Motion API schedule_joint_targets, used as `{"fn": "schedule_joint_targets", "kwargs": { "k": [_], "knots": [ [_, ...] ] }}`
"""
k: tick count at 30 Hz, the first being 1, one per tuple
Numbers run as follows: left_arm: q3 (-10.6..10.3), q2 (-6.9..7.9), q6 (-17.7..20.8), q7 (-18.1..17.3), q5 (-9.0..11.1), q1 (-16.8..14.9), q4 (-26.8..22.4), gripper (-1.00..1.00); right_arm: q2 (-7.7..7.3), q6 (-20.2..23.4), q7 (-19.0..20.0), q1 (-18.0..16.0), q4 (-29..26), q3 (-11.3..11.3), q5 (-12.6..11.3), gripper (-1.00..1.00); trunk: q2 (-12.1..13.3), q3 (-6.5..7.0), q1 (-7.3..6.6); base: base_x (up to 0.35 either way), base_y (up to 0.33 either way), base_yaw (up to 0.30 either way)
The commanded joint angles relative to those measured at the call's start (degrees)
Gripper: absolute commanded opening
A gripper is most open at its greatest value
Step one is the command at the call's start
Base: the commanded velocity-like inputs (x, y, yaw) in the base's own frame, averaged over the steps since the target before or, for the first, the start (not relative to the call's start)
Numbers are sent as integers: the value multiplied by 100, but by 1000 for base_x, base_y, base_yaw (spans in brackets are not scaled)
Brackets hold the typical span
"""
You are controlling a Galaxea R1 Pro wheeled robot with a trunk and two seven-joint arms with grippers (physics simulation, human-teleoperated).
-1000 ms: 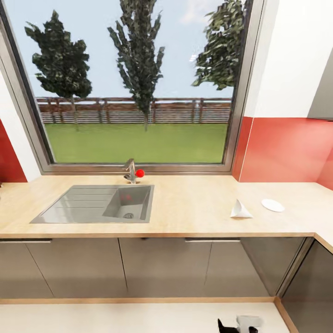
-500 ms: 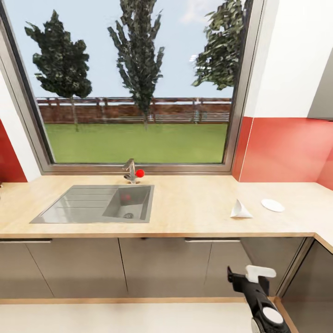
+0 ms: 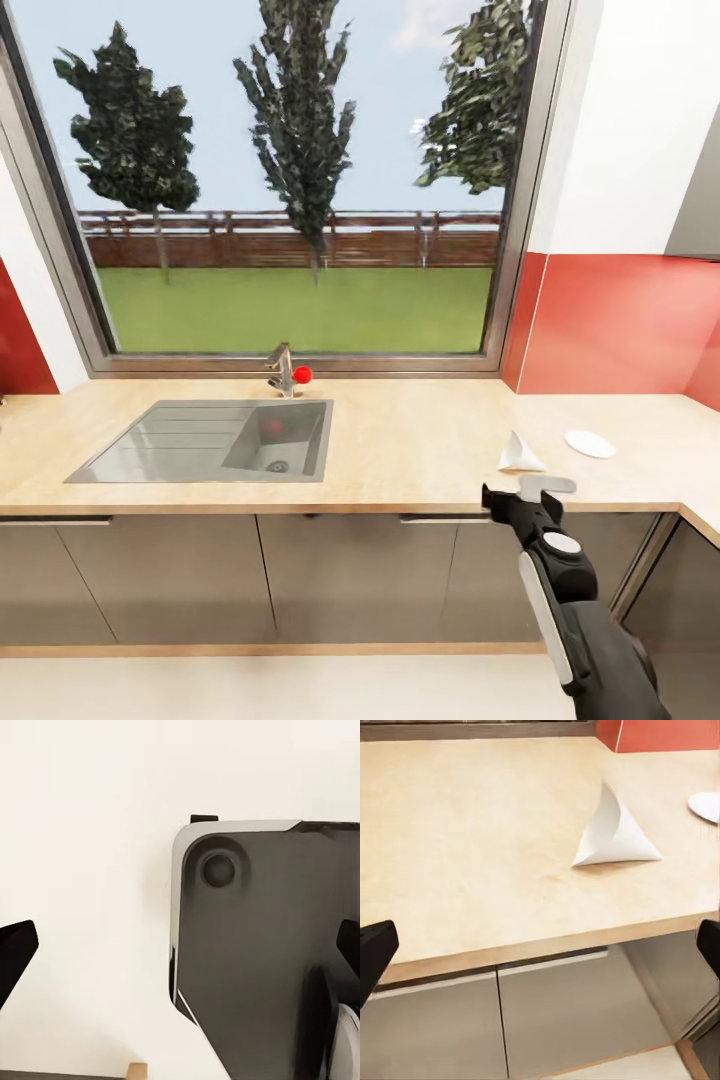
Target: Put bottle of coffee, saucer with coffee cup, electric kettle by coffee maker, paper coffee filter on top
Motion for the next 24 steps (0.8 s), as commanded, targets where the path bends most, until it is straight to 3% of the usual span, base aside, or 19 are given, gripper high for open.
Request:
{"fn": "schedule_joint_targets", "kwargs": {
  "k": [1,5,10,12,15,17,24],
  "knots": [
    [-28,2,-19,0,51,-1,5,100,4,89,-17,-97,-5,-2,-7,100,-4,-2,2,0,0,0],
    [-28,1,-19,0,51,-1,6,100,9,261,-22,-425,-5,-2,-7,100,-4,-2,2,0,0,0],
    [-21,2,-19,6,51,0,6,100,10,832,-95,-738,1,-3,7,100,-4,-2,2,7,0,0],
    [-20,2,-19,8,51,-3,6,100,10,926,-405,-770,9,-1,7,100,-4,-2,2,67,18,0],
    [-26,2,-19,5,51,-3,6,100,10,981,-1253,-792,24,-1,-11,100,-4,-2,2,130,88,0],
    [-28,2,-19,5,51,-3,6,100,10,994,-1551,-796,28,-2,-14,100,-4,-2,2,178,150,0],
    [-43,-5,-19,3,53,-1,25,100,10,1004,-1705,-798,30,17,6,100,-4,-2,2,133,118,0]
  ]
}}
